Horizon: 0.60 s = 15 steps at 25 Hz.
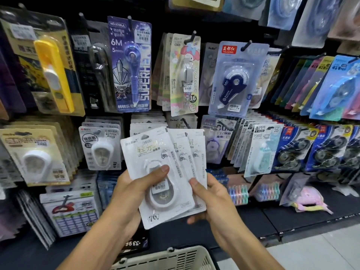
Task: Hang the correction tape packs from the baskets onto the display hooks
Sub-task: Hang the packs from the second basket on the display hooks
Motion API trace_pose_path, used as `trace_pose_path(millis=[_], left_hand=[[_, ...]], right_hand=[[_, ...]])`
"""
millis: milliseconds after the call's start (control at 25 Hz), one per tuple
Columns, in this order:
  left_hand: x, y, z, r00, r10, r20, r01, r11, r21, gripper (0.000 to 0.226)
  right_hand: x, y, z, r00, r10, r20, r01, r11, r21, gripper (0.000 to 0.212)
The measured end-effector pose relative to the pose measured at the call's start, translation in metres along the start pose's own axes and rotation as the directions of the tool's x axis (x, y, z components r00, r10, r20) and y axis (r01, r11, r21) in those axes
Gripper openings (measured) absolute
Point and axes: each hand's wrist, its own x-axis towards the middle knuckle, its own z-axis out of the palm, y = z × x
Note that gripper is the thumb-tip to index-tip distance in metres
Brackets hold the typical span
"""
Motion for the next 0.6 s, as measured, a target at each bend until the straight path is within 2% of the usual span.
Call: trace_pose_path(millis=[80,160,200,280,360,400,520,600], left_hand=[[0.0,0.0,0.001,1.0,0.001,-0.023,0.0,0.999,0.043,0.059],[-0.001,-0.001,0.0,0.999,0.002,-0.045,-0.001,0.999,0.036,0.059],[-0.002,0.0,-0.001,0.998,0.009,-0.062,-0.008,1.0,0.016,0.058],[-0.002,0.003,-0.005,0.995,0.033,-0.091,-0.035,0.999,-0.014,0.055],[-0.001,0.008,-0.01,0.99,0.071,-0.125,-0.072,0.997,-0.004,0.055],[0.0,0.011,-0.013,0.985,0.087,-0.146,-0.088,0.996,-0.002,0.056],[0.002,0.019,-0.019,0.977,0.118,-0.179,-0.123,0.992,-0.017,0.055],[0.002,0.02,-0.017,0.978,0.133,-0.163,-0.137,0.99,-0.013,0.054]], right_hand=[[0.006,0.003,0.004,1.0,0.014,0.01,-0.015,0.992,0.129,0.032],[0.011,0.002,0.004,0.998,0.004,-0.055,0.008,0.975,0.22,0.027],[0.014,0.0,0.002,0.993,-0.01,-0.119,0.033,0.982,0.187,0.024],[0.017,-0.007,-0.006,0.971,-0.035,-0.238,0.038,0.999,0.009,0.025],[0.018,-0.009,-0.016,0.947,-0.094,-0.307,0.047,0.987,-0.156,0.028],[0.018,-0.01,-0.02,0.934,-0.124,-0.335,0.066,0.982,-0.179,0.03],[0.015,-0.013,-0.023,0.908,-0.155,-0.39,0.097,0.982,-0.164,0.029],[0.016,-0.013,-0.021,0.932,-0.091,-0.352,0.092,0.996,-0.016,0.018]])
